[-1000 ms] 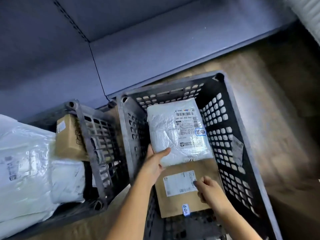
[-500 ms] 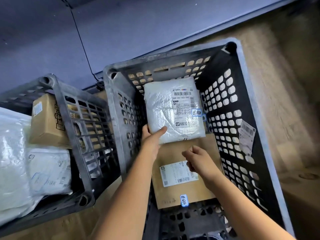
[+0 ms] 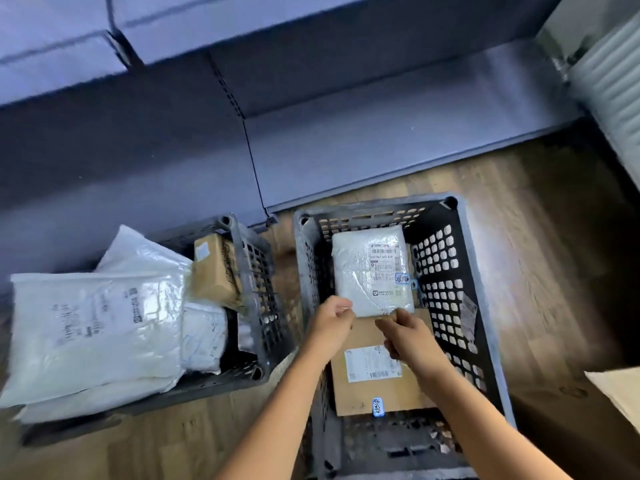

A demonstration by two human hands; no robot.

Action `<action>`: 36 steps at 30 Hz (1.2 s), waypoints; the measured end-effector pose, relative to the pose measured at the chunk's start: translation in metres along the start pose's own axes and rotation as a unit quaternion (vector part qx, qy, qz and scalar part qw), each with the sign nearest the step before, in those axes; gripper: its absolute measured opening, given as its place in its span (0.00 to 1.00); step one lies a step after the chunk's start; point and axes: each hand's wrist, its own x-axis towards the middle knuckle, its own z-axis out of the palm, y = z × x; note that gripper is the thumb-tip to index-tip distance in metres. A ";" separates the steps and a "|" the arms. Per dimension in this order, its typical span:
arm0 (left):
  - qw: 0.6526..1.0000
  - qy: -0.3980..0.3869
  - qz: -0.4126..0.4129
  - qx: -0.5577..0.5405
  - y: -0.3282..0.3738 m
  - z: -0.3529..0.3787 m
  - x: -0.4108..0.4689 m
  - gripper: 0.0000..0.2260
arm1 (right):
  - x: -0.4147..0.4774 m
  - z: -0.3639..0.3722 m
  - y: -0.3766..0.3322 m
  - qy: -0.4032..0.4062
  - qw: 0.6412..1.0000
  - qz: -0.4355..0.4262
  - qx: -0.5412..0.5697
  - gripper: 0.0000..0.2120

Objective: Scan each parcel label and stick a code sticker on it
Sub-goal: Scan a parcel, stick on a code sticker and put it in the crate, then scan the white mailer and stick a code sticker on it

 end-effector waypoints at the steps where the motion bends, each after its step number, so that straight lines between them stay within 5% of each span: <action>1: 1.000 0.005 0.009 -0.002 0.012 -0.014 -0.018 0.09 | -0.015 0.002 -0.020 -0.003 1.000 -0.012 -0.005 0.13; 8: 0.994 0.092 0.033 -0.044 0.061 -0.112 -0.161 0.08 | -0.131 0.053 -0.132 -0.054 0.994 -0.083 -0.055 0.14; 15: 0.979 0.182 -0.003 -0.095 0.017 -0.222 -0.266 0.08 | -0.222 0.142 -0.161 -0.149 0.969 -0.105 -0.168 0.13; 21: 0.965 0.234 -0.046 -0.110 -0.049 -0.330 -0.236 0.05 | -0.197 0.246 -0.146 -0.174 0.969 -0.065 -0.165 0.05; 26: 0.975 0.203 -0.071 -0.056 -0.106 -0.407 -0.177 0.05 | -0.148 0.346 -0.116 -0.146 0.976 0.003 -0.164 0.11; 32: 0.972 0.222 -0.059 -0.041 -0.154 -0.482 -0.120 0.09 | -0.117 0.437 -0.101 -0.145 0.965 -0.023 -0.220 0.01; 36: 0.968 0.229 -0.087 -0.053 -0.164 -0.491 -0.094 0.20 | -0.104 0.452 -0.090 -0.163 0.954 0.011 -0.250 0.12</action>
